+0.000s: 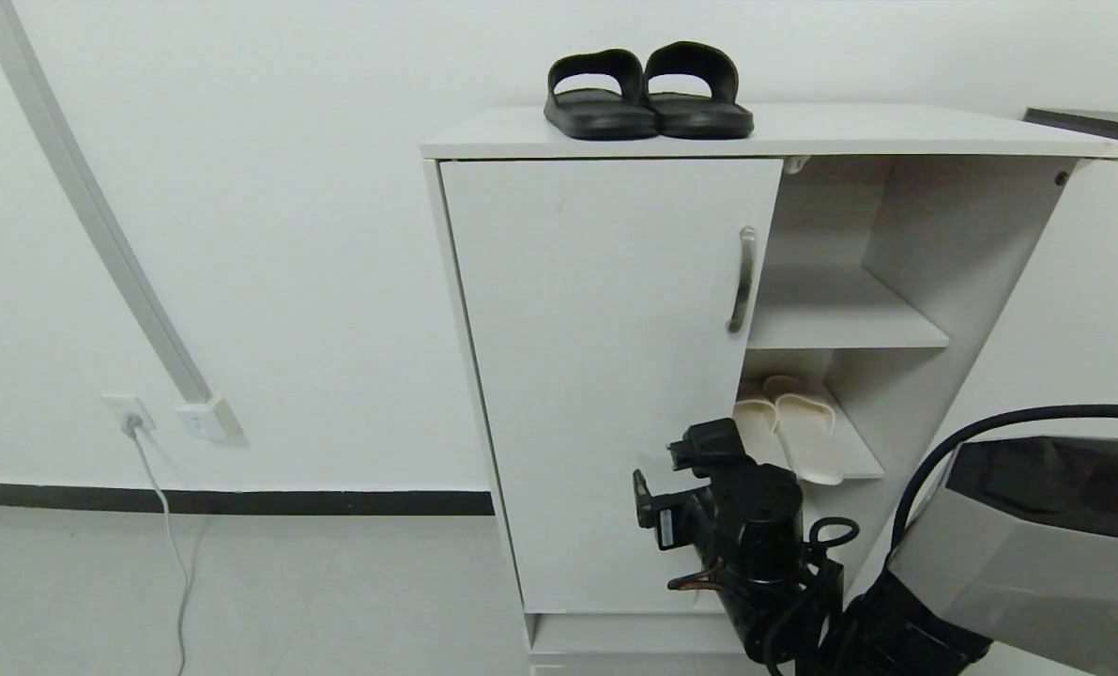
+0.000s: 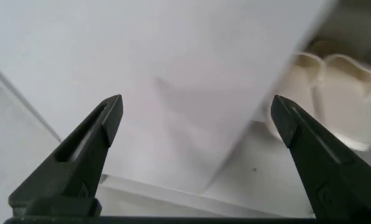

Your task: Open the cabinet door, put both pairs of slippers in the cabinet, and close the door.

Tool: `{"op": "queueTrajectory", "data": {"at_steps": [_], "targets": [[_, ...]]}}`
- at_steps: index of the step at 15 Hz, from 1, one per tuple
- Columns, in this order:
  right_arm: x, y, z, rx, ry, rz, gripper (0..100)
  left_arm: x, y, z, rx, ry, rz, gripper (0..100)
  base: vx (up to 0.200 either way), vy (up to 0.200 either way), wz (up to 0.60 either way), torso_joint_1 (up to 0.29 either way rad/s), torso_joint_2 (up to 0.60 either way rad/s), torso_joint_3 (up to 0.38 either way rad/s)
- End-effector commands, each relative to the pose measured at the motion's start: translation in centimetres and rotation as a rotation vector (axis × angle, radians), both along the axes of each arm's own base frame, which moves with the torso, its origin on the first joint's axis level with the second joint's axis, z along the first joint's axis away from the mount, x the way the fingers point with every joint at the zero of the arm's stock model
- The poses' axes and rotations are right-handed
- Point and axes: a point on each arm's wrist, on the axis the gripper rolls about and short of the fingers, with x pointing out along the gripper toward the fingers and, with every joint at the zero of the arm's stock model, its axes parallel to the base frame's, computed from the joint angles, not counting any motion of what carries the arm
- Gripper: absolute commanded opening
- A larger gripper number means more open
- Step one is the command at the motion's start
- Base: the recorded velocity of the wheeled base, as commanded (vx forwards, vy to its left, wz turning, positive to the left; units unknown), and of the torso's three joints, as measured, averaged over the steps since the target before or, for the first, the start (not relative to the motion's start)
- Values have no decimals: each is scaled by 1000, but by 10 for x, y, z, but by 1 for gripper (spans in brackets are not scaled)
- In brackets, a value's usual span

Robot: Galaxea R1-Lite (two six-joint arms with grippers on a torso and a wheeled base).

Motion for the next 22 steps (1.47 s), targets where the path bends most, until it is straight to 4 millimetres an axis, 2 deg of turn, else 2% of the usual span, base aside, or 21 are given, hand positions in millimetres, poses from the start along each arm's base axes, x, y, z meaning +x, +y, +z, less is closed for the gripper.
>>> {"op": "queueTrajectory", "data": {"at_steps": [1, 8, 16, 22], "targets": [[-1, -3, -4, -13, 12, 1, 100, 0, 0, 0, -1, 1, 1, 0, 0, 0, 0, 0, 0, 0], [-7, -12, -9, -60, -7, 49, 100, 0, 0, 0, -1, 1, 1, 0, 0, 0, 0, 0, 0, 0], [-8, -8, -8, -53, -13, 75, 100, 0, 0, 0, 2, 1, -1, 0, 0, 0, 0, 0, 0, 0], [-9, -8, -5, -44, -19, 82, 100, 0, 0, 0, 2, 1, 1, 0, 0, 0, 0, 27, -292, -278]]}}
